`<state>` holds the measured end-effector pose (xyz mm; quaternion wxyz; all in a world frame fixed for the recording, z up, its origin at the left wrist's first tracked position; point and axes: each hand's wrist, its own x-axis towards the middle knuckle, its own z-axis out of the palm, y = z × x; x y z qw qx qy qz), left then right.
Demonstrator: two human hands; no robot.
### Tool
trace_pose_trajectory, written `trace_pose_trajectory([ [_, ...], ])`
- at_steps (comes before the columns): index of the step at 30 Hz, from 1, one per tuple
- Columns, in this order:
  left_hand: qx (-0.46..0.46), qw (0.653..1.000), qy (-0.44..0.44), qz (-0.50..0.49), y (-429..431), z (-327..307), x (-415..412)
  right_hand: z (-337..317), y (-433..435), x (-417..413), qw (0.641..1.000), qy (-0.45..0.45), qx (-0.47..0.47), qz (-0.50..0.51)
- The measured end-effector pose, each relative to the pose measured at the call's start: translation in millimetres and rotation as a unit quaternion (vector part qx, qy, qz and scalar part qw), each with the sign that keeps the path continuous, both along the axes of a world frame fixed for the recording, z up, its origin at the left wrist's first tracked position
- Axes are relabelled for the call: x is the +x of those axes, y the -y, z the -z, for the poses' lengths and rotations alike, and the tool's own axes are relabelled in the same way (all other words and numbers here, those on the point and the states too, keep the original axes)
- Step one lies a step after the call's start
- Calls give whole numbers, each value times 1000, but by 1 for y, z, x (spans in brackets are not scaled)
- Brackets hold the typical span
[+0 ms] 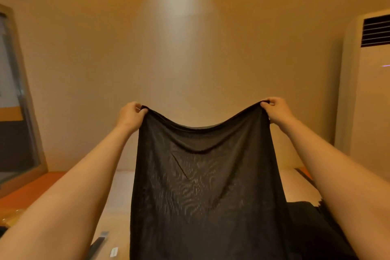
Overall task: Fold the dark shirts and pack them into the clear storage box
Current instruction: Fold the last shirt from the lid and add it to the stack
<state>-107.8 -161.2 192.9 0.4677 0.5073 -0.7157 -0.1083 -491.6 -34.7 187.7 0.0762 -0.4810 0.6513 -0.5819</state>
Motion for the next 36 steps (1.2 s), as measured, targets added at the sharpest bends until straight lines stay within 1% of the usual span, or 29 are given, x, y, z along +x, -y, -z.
trace_pose_trajectory([
  [1,-7,999,-31,5,9,-10,-2,-9,11,-4,1000,17,-19,0],
  [3,-64,991,-115,2,16,-30,-5,-29,21,-9,994,43,-104,13],
  [6,-188,952,-240,7,5,-59,-5,-63,14,-10,965,77,-248,29],
  [8,-231,931,-278,40,-11,-68,-1,-75,3,-8,948,90,-303,23],
  [11,-246,914,-303,109,-35,-69,9,-77,-16,-1,934,93,-345,-6],
  [13,-252,913,-300,116,-54,-62,16,-69,-32,7,930,101,-351,-30],
  [16,-238,916,-298,125,-78,-36,26,-45,-56,22,937,104,-332,-46],
  [22,-160,924,-326,119,-137,48,53,30,-111,54,949,130,-273,-92],
  [26,-124,921,-360,76,-186,107,73,80,-159,79,951,156,-232,-133],
  [29,-89,922,-374,52,-215,147,85,109,-189,94,952,169,-217,-134],
  [31,-82,921,-378,45,-235,165,90,123,-207,102,953,168,-213,-132],
  [36,-72,924,-373,42,-278,193,96,150,-256,112,955,161,-222,-109],
])
